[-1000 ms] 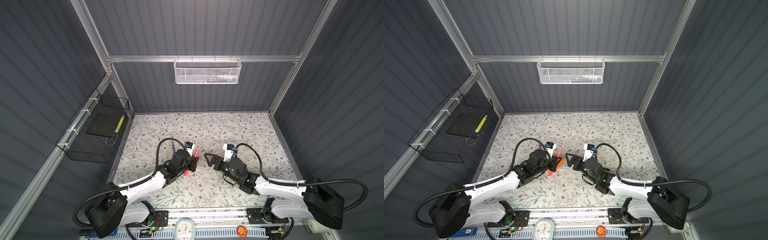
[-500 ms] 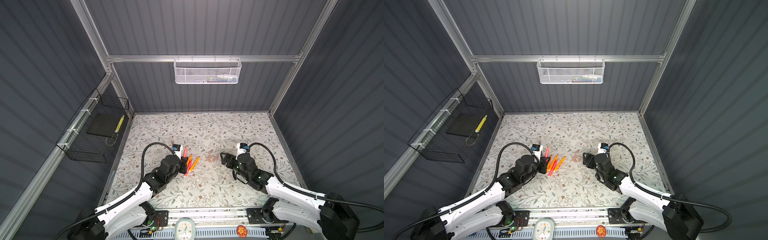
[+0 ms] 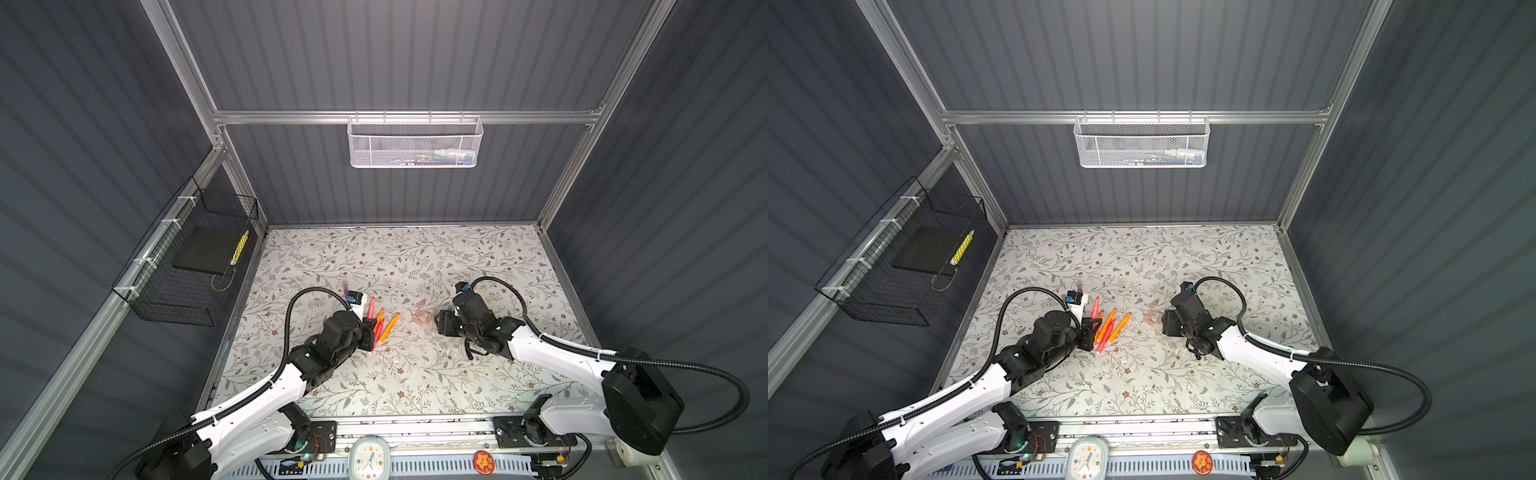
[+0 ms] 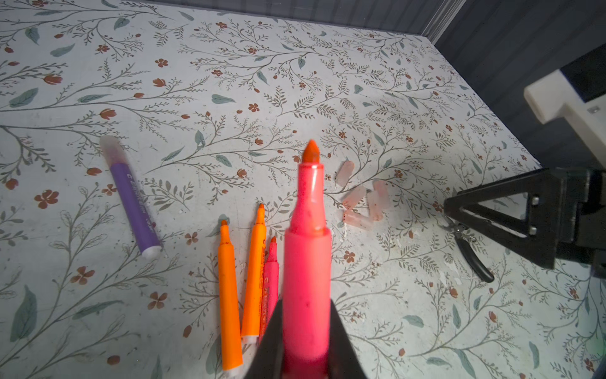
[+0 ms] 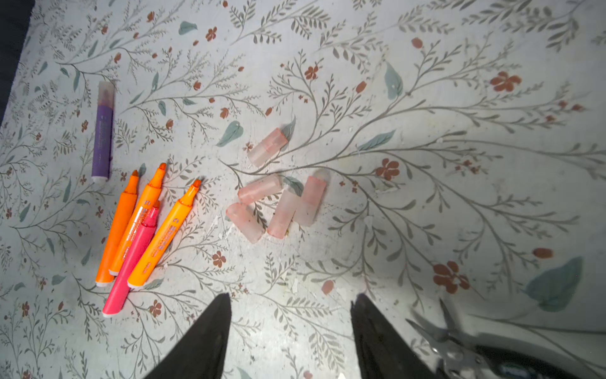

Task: Insert pens into pen caps
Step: Rotate the pen cap at the center of the table.

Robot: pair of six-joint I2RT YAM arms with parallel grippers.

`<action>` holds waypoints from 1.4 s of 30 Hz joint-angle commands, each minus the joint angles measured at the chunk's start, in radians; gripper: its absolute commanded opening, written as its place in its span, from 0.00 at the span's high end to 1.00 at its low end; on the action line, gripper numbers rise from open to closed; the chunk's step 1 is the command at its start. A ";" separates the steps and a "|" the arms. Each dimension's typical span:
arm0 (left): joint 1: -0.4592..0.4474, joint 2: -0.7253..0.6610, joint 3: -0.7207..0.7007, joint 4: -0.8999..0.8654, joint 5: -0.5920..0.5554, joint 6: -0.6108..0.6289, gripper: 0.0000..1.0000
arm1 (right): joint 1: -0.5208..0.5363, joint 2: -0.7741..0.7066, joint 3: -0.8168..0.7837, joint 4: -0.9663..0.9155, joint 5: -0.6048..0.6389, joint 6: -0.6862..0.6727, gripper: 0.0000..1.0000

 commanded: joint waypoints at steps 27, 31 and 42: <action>0.000 0.025 0.022 0.006 0.035 0.001 1.00 | 0.063 0.300 0.282 -0.255 0.133 -0.048 0.57; 0.000 0.023 0.019 0.005 0.035 -0.002 1.00 | 0.045 0.346 0.333 -0.253 0.138 -0.041 0.57; 0.001 0.007 0.008 0.005 0.035 0.002 1.00 | 0.004 0.452 0.438 -0.278 0.165 -0.036 0.63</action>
